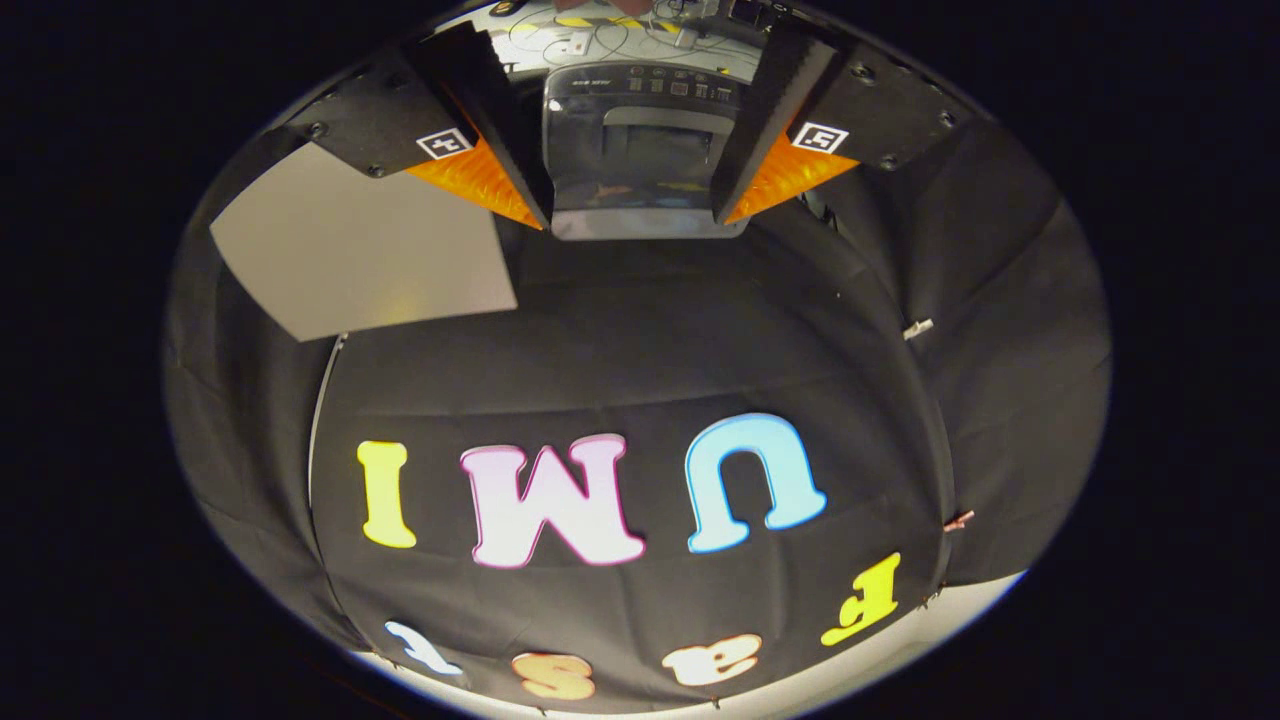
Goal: Put the clothes into the washing machine and then close the washing machine lid.
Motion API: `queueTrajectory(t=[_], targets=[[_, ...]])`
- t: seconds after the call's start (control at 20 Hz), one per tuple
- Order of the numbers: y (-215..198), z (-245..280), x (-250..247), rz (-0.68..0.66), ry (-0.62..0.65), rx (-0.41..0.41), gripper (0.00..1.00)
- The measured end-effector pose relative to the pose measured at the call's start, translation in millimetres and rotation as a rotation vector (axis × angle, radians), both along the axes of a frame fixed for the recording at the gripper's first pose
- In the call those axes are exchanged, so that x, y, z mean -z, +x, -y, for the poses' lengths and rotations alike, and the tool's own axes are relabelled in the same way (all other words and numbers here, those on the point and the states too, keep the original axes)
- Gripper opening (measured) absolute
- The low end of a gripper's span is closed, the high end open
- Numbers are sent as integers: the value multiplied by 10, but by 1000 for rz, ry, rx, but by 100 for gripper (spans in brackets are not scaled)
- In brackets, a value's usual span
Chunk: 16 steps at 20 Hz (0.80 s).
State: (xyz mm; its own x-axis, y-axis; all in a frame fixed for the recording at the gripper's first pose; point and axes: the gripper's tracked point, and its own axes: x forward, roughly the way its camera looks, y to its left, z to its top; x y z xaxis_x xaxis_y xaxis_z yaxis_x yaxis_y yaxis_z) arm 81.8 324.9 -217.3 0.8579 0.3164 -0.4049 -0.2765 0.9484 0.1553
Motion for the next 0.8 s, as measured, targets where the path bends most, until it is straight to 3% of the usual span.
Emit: queueTrajectory(t=[0.45, 0.8], targets=[[4, 1035, -1249, 252, -28, 32, 99], [-55, 1723, -1809, 348, -52, 50, 99]])
